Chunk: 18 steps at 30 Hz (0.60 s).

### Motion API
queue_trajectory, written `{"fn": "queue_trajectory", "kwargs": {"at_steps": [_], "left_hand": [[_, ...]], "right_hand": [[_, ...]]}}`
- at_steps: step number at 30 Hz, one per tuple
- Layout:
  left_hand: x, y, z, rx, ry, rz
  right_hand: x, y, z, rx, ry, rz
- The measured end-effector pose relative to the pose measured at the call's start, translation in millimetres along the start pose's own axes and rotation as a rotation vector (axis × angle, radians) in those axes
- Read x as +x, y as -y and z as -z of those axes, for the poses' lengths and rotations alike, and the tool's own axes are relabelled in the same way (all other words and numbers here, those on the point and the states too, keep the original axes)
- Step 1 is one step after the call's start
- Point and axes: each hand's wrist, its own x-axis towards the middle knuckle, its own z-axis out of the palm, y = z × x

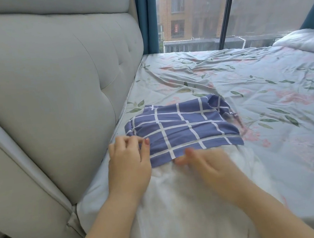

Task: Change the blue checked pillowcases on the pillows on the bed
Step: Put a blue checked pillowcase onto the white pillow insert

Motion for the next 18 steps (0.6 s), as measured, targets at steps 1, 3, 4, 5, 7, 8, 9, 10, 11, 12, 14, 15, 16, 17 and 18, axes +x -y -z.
{"fn": "queue_trajectory", "kwargs": {"at_steps": [1,3,4,5,7,8,9,10,11,12,14,15,16,17,18], "left_hand": [[1.0,-6.1,-3.3,-0.083,0.026,-0.066],[0.1,-17.8,-12.6,-0.243,0.147,-0.121],[-2.3,-25.5,-16.3,-0.291,0.208,-0.145],[-5.3,-33.1,-20.2,-0.302,0.265,-0.169],[-10.7,-43.5,-29.4,-0.259,0.364,-0.215],[-11.8,-46.1,-33.6,-0.237,0.402,-0.229],[-12.0,-48.2,-36.7,-0.223,0.431,-0.240],[-11.7,-50.1,-38.6,-0.214,0.450,-0.240],[-11.3,-52.1,-39.3,-0.208,0.457,-0.232],[-11.3,-54.2,-39.6,-0.212,0.455,-0.223],[-13.3,-62.6,-39.0,-0.236,0.441,-0.222],[-14.4,-68.3,-37.5,-0.251,0.440,-0.229],[-14.1,-75.0,-35.4,-0.266,0.441,-0.239],[-11.3,-82.4,-33.1,-0.283,0.438,-0.247],[-6.3,-90.3,-31.5,-0.306,0.433,-0.249]], "right_hand": [[1.6,-5.9,11.1,0.111,-0.176,-0.066],[5.7,-18.9,34.5,0.166,-0.460,-0.171],[6.4,-28.2,46.4,0.117,-0.540,-0.241],[5.7,-38.5,58.2,0.022,-0.577,-0.341],[1.7,-62.5,74.8,-0.127,-0.495,-0.586],[-0.8,-72.3,79.0,-0.077,-0.419,-0.702],[-3.4,-75.3,80.7,0.069,-0.359,-0.783],[-5.3,-73.5,81.5,0.264,-0.343,-0.832],[-6.5,-68.2,82.9,0.443,-0.377,-0.841],[-6.7,-63.3,84.6,0.574,-0.430,-0.816],[-8.6,-51.1,87.7,0.741,-0.477,-0.752],[-10.3,-46.5,87.5,0.812,-0.456,-0.705],[-11.1,-44.6,86.3,0.873,-0.400,-0.643],[-11.9,-41.1,83.8,0.939,-0.346,-0.589],[-13.2,-35.7,80.3,0.970,-0.281,-0.544]]}}
